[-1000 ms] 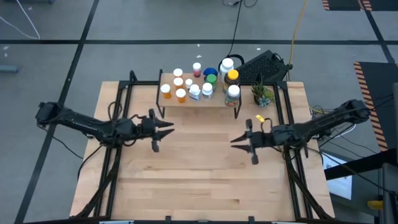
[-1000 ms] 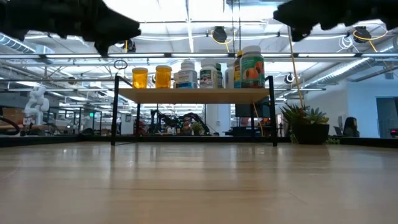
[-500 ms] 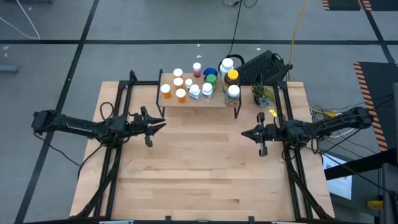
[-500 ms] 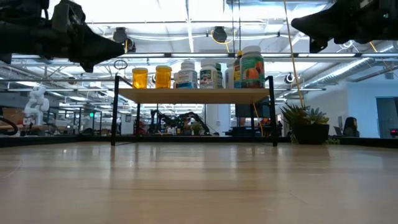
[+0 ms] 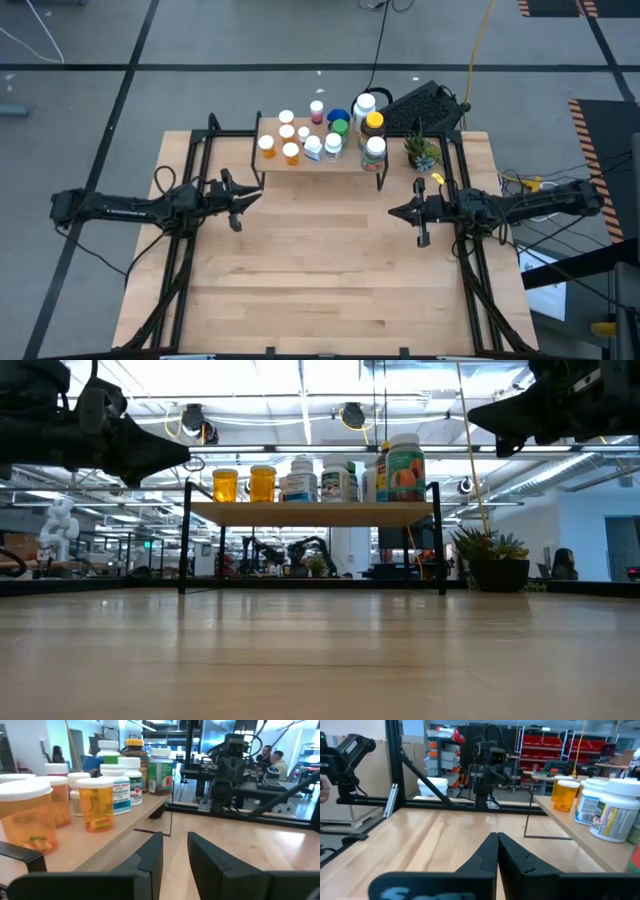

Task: Pick and place medicine bottles onto shelf by color
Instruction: Return to Home Position

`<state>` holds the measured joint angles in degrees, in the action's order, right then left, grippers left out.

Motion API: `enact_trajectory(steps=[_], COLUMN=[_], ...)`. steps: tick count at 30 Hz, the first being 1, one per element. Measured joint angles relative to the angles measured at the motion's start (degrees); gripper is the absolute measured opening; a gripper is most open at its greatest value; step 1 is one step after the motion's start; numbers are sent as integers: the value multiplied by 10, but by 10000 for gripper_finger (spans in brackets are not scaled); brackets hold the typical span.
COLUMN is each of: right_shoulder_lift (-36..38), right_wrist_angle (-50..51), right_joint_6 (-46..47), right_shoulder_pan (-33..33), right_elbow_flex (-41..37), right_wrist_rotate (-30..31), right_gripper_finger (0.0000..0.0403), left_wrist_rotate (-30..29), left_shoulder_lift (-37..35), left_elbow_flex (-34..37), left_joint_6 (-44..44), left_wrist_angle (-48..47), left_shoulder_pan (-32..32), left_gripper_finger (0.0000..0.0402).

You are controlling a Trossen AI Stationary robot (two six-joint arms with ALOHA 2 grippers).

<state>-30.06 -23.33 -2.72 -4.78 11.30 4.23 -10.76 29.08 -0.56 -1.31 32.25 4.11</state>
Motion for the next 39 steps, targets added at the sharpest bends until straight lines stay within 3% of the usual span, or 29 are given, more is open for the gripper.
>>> enact_trajectory(steps=[6, 16, 20, 25, 33, 39], right_shoulder_lift=[18, 141, 178, 218, 301, 300], right_wrist_angle=[-24, 2, 12, 60, 140, 155], right_joint_6=[-5, 5, 5, 5, 5, 0], right_shoulder_pan=[7, 7, 7, 7, 7, 7], right_elbow_flex=[-25, -64, -78, -79, -79, -76], right_wrist_rotate=[0, -2, -30, -31, -31, -31], right_gripper_finger=[0, 0, 0, 0, 0, 0], left_wrist_rotate=[19, 20, 22, 70, 78, 79], left_shoulder_lift=[-15, -62, -89, -133, -205, -275], left_elbow_flex=[0, 0, 0, 0, 0, 0], left_joint_6=[1, 0, -8, -13, -8, 4], left_wrist_angle=[-20, -78, -84, -86, -182, -244], left_shoulder_pan=[16, 28, 33, 47, 72, 92], left_gripper_finger=[90, 90, 90, 90, 90, 90])
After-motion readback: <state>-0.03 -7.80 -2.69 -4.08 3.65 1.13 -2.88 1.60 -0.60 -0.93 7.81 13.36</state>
